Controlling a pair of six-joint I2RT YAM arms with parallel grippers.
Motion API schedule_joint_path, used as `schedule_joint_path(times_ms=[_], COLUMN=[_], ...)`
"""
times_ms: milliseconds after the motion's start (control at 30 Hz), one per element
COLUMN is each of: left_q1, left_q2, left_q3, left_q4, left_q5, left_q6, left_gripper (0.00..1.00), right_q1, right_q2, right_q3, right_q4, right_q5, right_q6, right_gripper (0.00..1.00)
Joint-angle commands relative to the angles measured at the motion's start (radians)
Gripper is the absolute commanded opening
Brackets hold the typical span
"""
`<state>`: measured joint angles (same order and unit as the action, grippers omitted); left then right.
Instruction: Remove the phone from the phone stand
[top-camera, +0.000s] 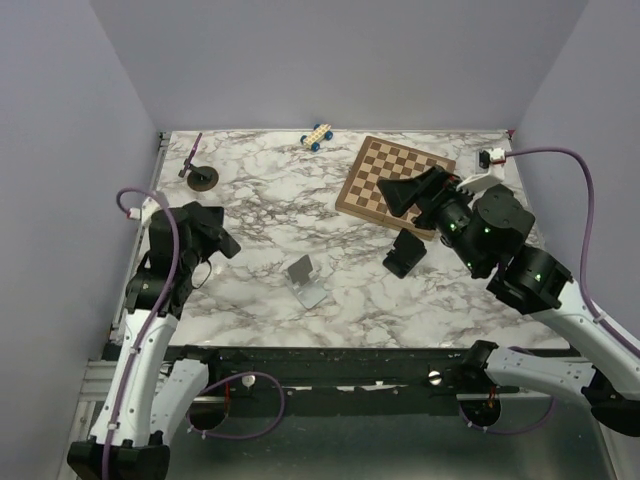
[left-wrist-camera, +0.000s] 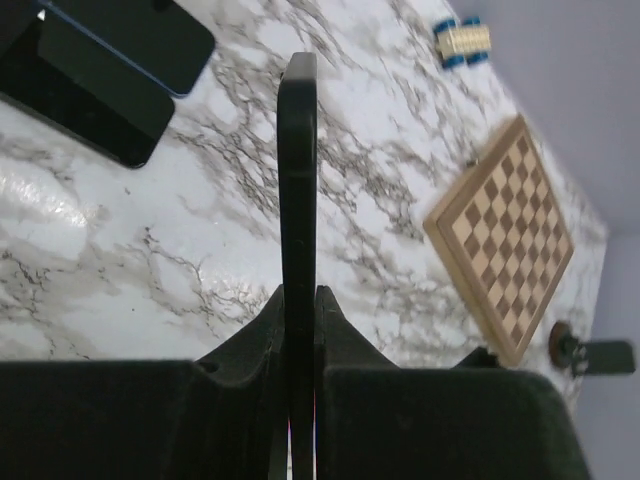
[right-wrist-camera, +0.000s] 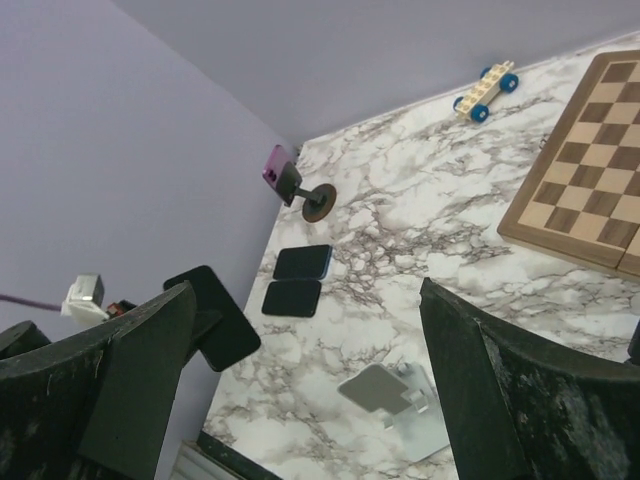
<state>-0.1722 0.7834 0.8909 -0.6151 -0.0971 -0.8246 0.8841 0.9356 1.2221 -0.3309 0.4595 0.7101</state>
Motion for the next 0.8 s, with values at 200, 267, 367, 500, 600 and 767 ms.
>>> schedule_joint_path(times_ms=[200,267,367,500,600,767], left_q1=[0.362,0.415,0.467,0.522,0.553,0.568], left_q2=[-0.052,0.002,0.084,0.199,0.255,0.308], left_q3=[-0.318,-0.345,-0.381,-0.418,-0.433,-0.442], left_q4=[0.257,0.304,0.419,0.552,0.638,0.640], left_q5=[-0.024,0.011,0.049,0.133,0.119,0.158], left_q6=[-0.527,-0.518,-0.470,-0.427,-0.387,-0.396], left_gripper=[0.00,0.00,0.00,0.00,0.00,0.00], right_q1=[0.001,0.001,0.001,0.001,0.001,0.001], right_q2=[-0.029,-0.042,-0.069,-0.098,-0.108,-0.118], right_q3=[-0.050,-0.053,-0.063,-0.077,-0.076,-0.083], right_q4=[-0.073,-0.083,-0.092,-0.095,-0.100,-0.107], right_q5=[0.062,0.068,0.080,0.094,0.094,0.098], right_q6=[-0.001,-0.004,-0.006,-0.013,-0.015,-0.009], right_gripper=[1.00,1.00,1.00,1.00,1.00,1.00])
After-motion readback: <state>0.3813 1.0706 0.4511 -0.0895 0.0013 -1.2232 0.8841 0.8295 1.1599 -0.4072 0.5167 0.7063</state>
